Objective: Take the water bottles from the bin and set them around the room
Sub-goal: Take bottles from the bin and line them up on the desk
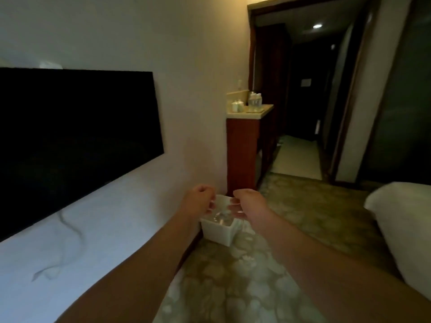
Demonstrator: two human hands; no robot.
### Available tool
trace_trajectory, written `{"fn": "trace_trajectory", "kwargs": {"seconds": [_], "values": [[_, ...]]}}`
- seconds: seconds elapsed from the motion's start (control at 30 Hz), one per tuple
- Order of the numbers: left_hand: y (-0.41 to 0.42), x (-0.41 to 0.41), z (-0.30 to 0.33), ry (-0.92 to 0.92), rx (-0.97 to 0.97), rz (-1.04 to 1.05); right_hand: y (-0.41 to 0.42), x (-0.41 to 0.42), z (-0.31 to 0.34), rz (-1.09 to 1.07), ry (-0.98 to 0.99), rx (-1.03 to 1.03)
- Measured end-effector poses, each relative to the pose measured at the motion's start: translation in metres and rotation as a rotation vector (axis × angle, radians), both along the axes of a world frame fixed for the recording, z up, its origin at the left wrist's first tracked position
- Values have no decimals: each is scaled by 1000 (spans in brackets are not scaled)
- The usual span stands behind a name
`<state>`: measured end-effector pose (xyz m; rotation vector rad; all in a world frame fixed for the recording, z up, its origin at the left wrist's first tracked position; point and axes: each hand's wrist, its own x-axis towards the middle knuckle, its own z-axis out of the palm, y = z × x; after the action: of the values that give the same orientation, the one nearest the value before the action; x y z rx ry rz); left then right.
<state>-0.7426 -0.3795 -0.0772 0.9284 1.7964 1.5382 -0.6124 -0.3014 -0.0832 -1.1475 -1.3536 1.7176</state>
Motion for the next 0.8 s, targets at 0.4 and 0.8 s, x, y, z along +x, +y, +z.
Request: {"fn": "trace_trajectory", "kwargs": {"seconds": [0.4, 0.8], "values": [[333, -46, -29, -63, -7, -210, 302, 9, -1, -286, -39, 16], [592, -109, -65, -94, -72, -125, 588, -65, -47, -188, -133, -11]]}}
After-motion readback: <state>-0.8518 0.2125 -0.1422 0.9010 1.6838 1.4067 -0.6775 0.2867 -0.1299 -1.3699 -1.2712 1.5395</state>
